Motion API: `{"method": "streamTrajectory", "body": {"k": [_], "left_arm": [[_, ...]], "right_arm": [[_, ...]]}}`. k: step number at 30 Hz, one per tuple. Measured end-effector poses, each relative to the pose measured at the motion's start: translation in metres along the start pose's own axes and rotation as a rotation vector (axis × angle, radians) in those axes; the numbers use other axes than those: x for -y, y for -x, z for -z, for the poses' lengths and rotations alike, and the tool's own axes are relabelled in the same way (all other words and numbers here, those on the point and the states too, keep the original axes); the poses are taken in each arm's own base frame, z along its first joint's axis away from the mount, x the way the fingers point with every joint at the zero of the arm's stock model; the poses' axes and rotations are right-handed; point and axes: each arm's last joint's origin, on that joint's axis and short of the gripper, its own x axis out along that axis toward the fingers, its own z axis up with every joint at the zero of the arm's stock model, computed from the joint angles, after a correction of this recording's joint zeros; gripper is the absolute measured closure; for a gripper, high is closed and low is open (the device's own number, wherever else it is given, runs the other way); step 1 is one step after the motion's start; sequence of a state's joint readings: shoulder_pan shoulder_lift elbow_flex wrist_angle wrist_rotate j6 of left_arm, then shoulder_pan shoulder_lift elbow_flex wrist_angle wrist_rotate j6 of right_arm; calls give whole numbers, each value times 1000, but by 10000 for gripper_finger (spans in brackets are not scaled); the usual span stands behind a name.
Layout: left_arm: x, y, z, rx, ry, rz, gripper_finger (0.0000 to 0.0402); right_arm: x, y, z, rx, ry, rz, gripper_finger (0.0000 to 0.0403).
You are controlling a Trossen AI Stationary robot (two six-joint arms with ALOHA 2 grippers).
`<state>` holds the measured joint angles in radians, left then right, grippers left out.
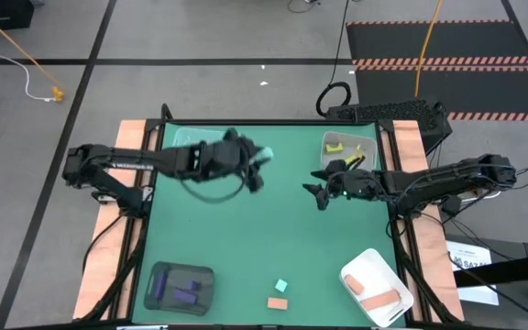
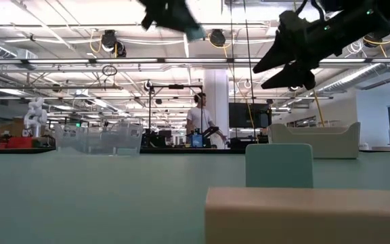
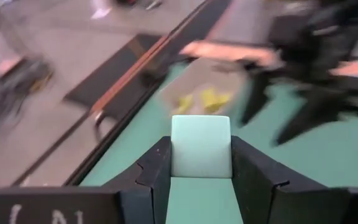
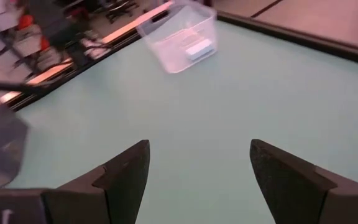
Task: Sort & place blocks by color
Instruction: Put the left light blue block into the transparent bin
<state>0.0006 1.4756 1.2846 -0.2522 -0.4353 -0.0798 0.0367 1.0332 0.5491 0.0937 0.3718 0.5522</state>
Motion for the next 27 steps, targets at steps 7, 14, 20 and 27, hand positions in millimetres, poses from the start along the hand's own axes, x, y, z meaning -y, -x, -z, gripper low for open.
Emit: {"method": "streamTrajectory", "body": {"k": [7,14,20,27], "left_arm": [[-77,-19,26,-266,251,-263,270],[-133,-12,55,-496,553,-536,270],[-157,-2,68,-571,749,-701,254],[-160,-1,70,-573,787,-728,268]], "right_arm": [[24,-7,-13,37,13,110,133],[47,-11,-24,56,124,219,133],[59,-12,-29,61,162,277,133],[65,-12,-30,41,219,308,133]]}}
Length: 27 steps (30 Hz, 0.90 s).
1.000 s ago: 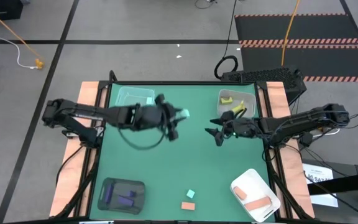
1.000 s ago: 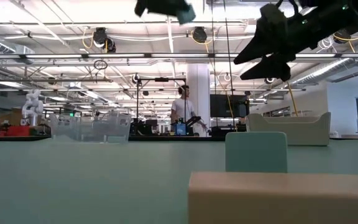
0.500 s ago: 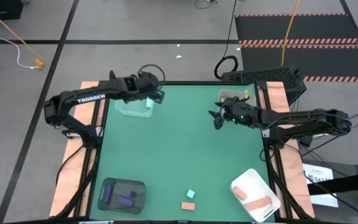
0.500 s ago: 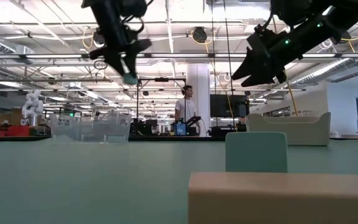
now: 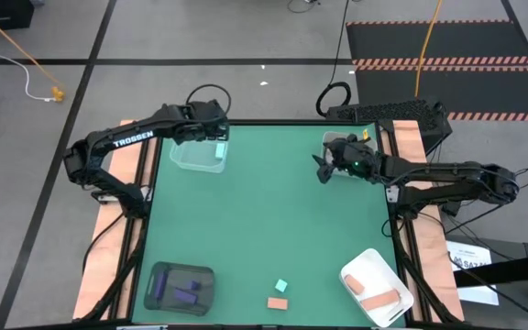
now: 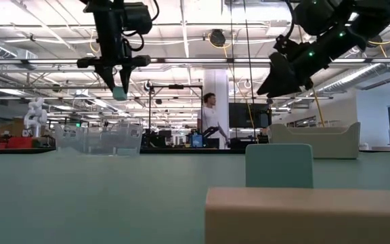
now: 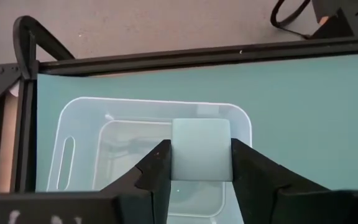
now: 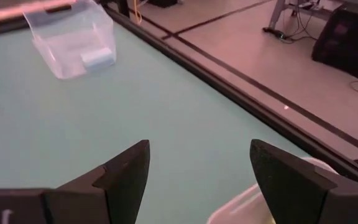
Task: Sort & place blocks by color
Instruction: Put the left light blue block into the transparent bin, then put the light blue block into the transparent bin
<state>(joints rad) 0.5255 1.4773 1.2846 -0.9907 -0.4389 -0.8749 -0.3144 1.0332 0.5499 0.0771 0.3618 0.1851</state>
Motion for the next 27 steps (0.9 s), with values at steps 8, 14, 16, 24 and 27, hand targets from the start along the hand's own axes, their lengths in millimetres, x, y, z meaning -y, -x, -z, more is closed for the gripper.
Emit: {"method": "streamTrajectory", "body": {"k": [8,14,16,24,27], "left_arm": [[2,-6,1,-7,44,-21,222],[5,-36,18,-73,55,-111,239],[6,-46,23,-92,62,-141,257],[7,-62,32,-114,54,-171,322],[7,-60,31,-114,56,-151,333]], "right_arm": [[7,-1,9,-98,39,42,133],[11,-2,11,-119,34,61,133],[11,-2,11,-119,21,63,133],[11,-2,11,-118,11,64,133],[11,-2,11,-118,11,63,133]]}}
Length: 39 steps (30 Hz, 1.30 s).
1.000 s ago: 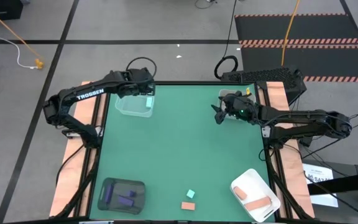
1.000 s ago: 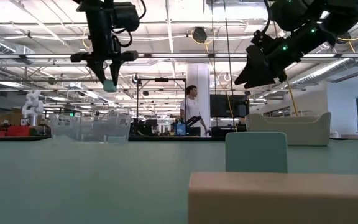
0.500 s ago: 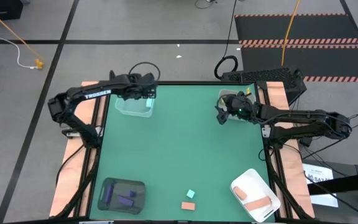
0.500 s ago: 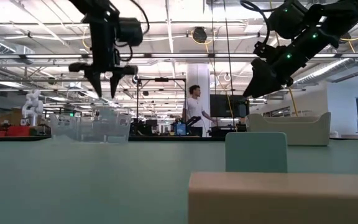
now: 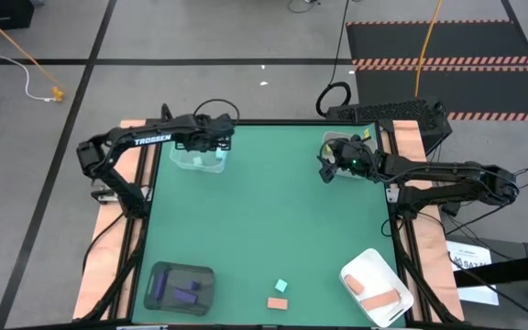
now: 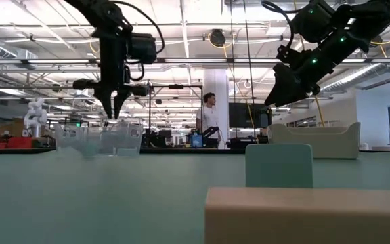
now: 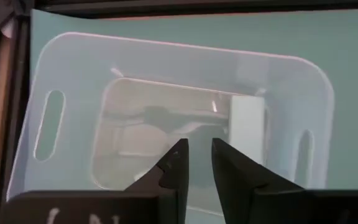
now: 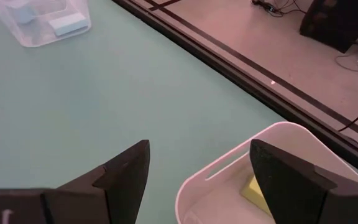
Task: Sort & place blocks by color
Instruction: Put the light blue block into the transparent bin
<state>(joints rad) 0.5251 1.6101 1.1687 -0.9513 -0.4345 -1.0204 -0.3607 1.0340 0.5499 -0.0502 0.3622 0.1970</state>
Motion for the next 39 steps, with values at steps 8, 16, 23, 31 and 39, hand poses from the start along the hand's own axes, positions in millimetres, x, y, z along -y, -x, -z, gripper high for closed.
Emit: {"method": "streamTrajectory", "body": {"k": [8,16,23,31,39], "left_arm": [[27,31,9,10,-267,407,337],[75,90,72,185,-816,929,337],[80,123,134,312,-1169,1035,337],[89,132,189,310,-1306,1119,336],[105,131,233,373,-1363,1237,313]], "right_arm": [[0,0,-2,22,-8,-5,133],[-1,0,-8,79,-30,-16,133],[-2,1,-9,92,-35,-19,133],[-2,1,-9,93,-35,-20,133],[-2,1,-10,103,-39,-22,133]]}}
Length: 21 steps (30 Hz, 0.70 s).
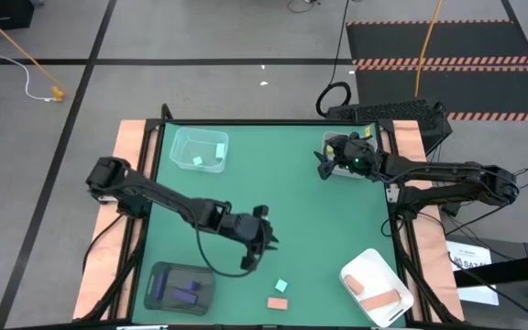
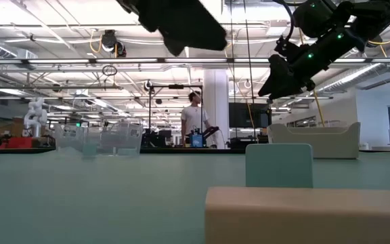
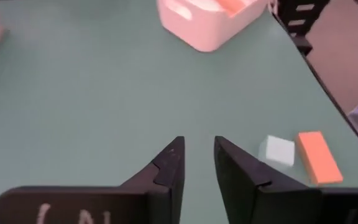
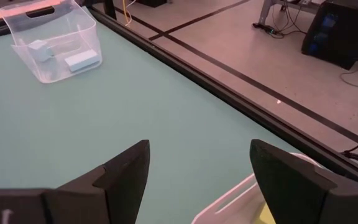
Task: Sort & place blocks by color
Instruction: Put the light blue block into the transparent bin
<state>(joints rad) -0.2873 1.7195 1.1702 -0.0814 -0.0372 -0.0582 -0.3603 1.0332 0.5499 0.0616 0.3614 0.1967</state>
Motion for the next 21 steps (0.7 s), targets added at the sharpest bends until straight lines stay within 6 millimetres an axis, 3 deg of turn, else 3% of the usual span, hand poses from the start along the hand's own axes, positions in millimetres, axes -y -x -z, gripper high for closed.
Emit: {"method": "streamTrajectory", "body": {"k": [12,21], "left_arm": [[36,-53,23,69,-2,78,201],[57,-88,54,43,-30,140,175]], "right_arm": [[0,0,-1,13,-5,-3,133],[-1,0,-3,34,-13,-7,133]]}}
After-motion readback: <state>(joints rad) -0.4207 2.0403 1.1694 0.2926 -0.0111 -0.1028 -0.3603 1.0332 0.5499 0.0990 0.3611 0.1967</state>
